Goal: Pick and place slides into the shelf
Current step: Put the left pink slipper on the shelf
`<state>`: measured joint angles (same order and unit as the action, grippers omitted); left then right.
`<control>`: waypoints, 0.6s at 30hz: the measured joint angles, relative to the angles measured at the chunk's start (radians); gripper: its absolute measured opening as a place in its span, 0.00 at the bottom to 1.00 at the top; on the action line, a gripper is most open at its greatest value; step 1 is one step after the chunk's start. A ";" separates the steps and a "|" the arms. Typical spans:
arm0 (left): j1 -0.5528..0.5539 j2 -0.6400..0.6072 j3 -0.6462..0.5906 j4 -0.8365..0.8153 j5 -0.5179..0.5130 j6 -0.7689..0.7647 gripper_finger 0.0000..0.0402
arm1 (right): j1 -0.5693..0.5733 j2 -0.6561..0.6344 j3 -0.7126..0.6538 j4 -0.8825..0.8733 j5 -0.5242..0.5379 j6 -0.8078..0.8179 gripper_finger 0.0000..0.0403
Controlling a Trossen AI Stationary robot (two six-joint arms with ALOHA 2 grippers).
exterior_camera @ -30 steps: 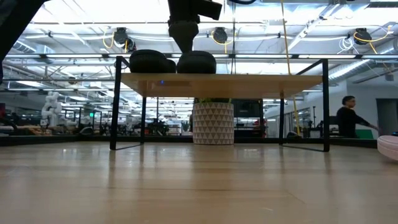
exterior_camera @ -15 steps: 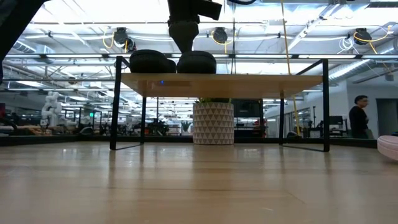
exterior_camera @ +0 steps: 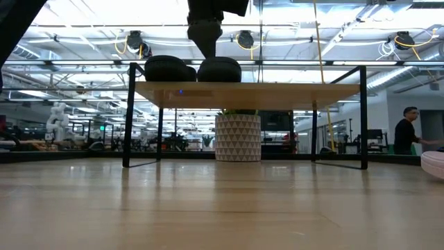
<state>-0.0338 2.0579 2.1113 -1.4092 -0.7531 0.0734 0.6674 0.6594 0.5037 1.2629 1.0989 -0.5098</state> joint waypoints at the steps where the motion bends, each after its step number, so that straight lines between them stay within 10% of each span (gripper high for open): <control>1: -0.003 0.000 0.000 0.000 -0.012 0.000 0.50 | 0.000 0.000 0.000 0.000 0.000 0.000 0.54; 18: -0.103 0.000 0.186 -0.015 -0.005 -0.001 0.51 | 0.000 0.000 0.000 0.000 0.000 0.000 0.54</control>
<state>-0.1372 2.0583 2.2977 -1.4243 -0.7581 0.0725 0.6674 0.6593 0.5037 1.2632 1.0988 -0.5098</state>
